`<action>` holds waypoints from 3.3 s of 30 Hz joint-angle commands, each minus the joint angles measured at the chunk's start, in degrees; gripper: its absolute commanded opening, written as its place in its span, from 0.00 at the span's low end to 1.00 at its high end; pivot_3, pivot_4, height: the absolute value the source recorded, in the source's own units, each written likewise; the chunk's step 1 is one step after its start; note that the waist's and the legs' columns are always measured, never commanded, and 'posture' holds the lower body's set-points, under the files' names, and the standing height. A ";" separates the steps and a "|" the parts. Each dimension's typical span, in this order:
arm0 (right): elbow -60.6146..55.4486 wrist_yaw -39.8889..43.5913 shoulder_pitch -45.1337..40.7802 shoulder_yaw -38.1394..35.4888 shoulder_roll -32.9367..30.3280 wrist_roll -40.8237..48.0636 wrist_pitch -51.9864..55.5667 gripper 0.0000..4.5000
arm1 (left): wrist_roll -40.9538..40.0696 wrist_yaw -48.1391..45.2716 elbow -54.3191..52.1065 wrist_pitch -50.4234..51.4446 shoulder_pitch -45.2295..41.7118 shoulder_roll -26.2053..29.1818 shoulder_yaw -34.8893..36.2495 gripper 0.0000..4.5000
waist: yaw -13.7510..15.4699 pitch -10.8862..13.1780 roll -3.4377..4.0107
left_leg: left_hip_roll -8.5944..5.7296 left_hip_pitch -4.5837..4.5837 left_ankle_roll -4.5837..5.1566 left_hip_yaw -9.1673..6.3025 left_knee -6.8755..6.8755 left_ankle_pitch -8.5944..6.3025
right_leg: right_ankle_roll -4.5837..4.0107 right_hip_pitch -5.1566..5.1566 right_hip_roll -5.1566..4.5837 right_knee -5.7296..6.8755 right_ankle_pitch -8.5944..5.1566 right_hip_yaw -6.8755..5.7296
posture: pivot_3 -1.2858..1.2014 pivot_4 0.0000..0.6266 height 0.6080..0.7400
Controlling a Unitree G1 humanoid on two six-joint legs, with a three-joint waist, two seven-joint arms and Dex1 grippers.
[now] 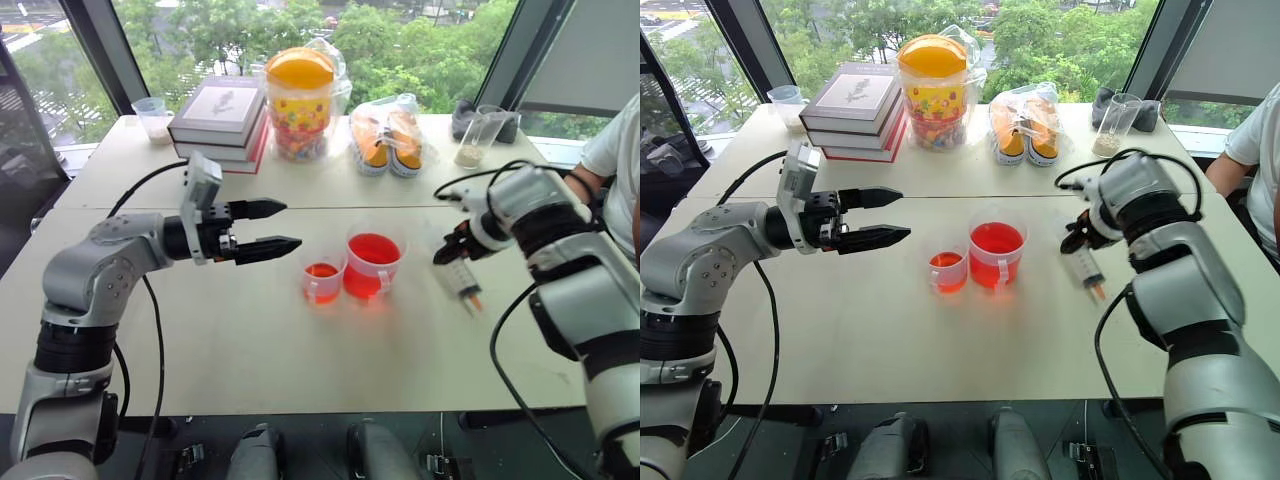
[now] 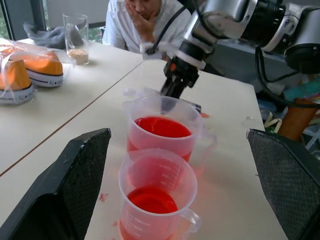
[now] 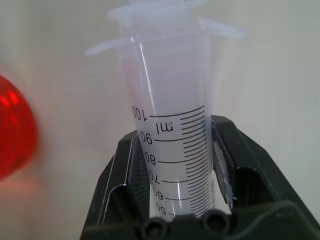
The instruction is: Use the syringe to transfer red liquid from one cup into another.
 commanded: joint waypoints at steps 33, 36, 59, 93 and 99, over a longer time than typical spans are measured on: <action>-66.02 -27.71 47.88 -29.20 22.83 17.43 -37.18 0.31 | 9.96 -15.24 27.66 -9.29 -27.30 -14.81 -7.71 1.00 | -0.06 -0.01 -0.01 | -0.02 0.18 0.01 -0.19 0.08 0.01 | 0.01 0.37 0.05 -0.12 -0.01 -0.13 | 0.52 0.24 1.00; -65.89 -28.35 48.18 -28.66 22.83 17.68 -37.72 0.31 | 10.78 -16.57 28.14 -9.75 -28.35 -15.60 -8.43 1.00 | -0.07 -0.01 -0.01 | -0.03 0.18 0.01 -0.21 0.08 0.01 | 0.01 0.38 0.06 -0.12 -0.01 -0.13 | 0.52 0.24 1.00; -70.81 -31.33 48.81 -26.05 22.25 20.57 -34.49 0.31 | 16.55 -19.85 37.11 -15.61 -32.24 -25.00 -11.16 0.47 | -0.17 0.00 -0.02 | -0.02 0.17 0.02 -0.26 0.08 0.00 | 0.01 0.38 0.08 -0.14 -0.02 -0.13 | 0.52 0.24 1.00; -68.49 -30.96 53.34 -23.60 19.51 23.24 -29.44 0.31 | 16.89 -17.82 44.97 -20.17 -41.36 -23.36 -5.30 0.00 | 0.00 0.00 -0.03 | -0.03 0.14 0.02 -0.29 0.08 0.00 | 0.01 0.38 0.08 -0.17 -0.02 -0.14 | 0.52 0.24 1.00; -68.76 -30.87 52.90 -23.39 19.38 23.30 -29.28 0.31 | 16.77 -17.94 44.94 -20.37 -41.24 -23.43 -5.39 0.00 | 0.02 0.00 -0.03 | -0.03 0.14 0.02 -0.29 0.08 0.00 | 0.01 0.38 0.08 -0.17 -0.02 -0.14 | 0.52 0.24 1.00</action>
